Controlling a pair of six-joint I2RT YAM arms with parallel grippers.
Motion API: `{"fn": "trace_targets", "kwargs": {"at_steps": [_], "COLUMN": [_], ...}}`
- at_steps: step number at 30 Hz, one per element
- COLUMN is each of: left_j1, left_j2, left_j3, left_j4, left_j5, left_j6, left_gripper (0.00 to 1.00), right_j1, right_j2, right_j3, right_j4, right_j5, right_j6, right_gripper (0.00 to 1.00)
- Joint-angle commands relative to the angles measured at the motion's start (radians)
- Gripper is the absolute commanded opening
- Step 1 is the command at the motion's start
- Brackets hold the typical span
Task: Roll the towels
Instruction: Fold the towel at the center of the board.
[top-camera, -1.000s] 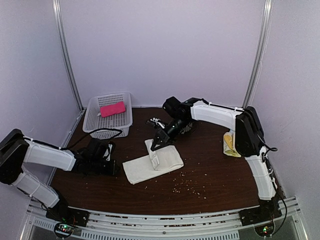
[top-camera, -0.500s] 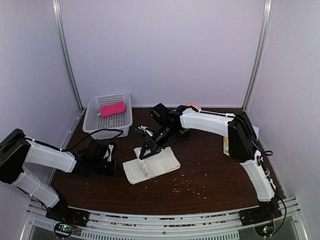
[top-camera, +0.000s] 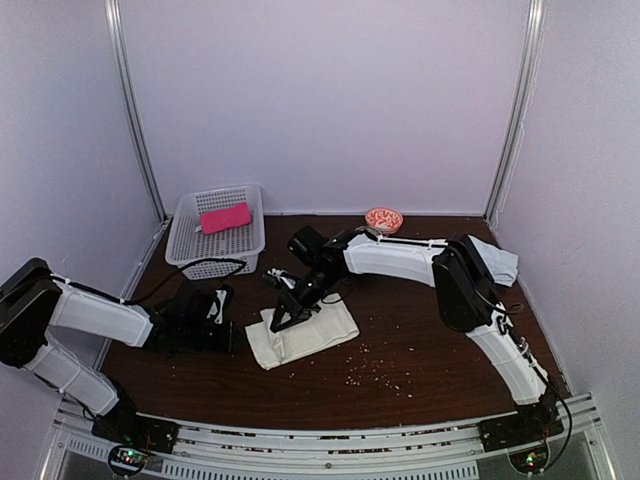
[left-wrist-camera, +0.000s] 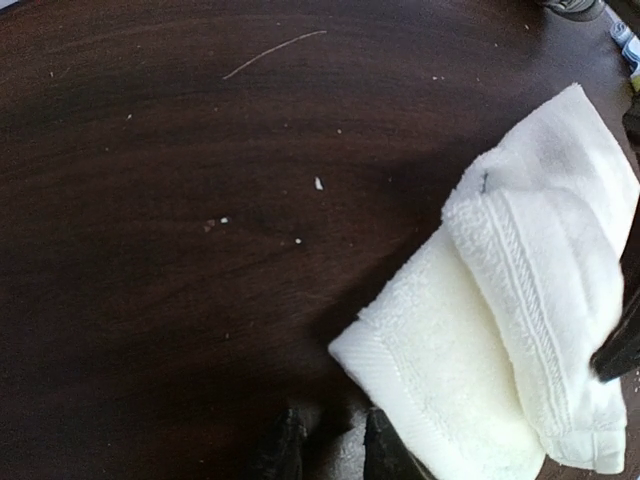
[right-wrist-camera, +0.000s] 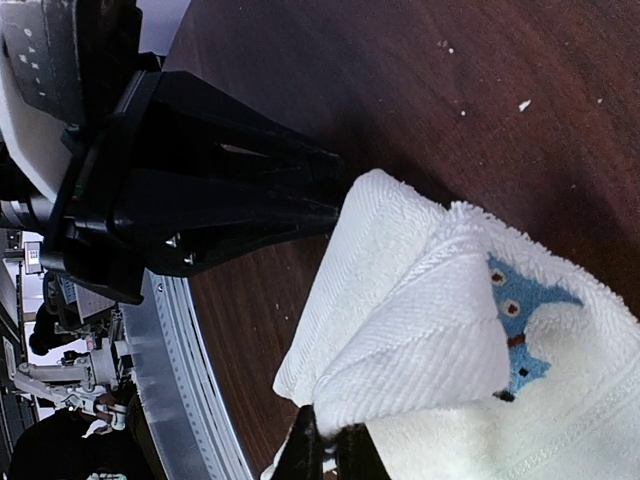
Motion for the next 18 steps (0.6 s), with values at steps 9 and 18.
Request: {"fn": "trace_targets", "kwargs": {"at_steps": [9, 18], "left_j1": [-0.009, -0.009], "left_j2": [0.025, 0.028], "left_j3": [-0.035, -0.037], "left_j4": [-0.004, -0.001], "left_j5": [0.021, 0.016], "left_j6": [-0.013, -0.013], "left_gripper": [0.22, 0.22], "right_j1": [0.059, 0.075], "right_j2": [0.036, 0.041], "right_j3": [0.052, 0.05], "right_j4": [0.074, 0.055], "right_j5": [-0.013, -0.026], "right_j6": [0.049, 0.03], "right_gripper": [0.0, 0.01]}}
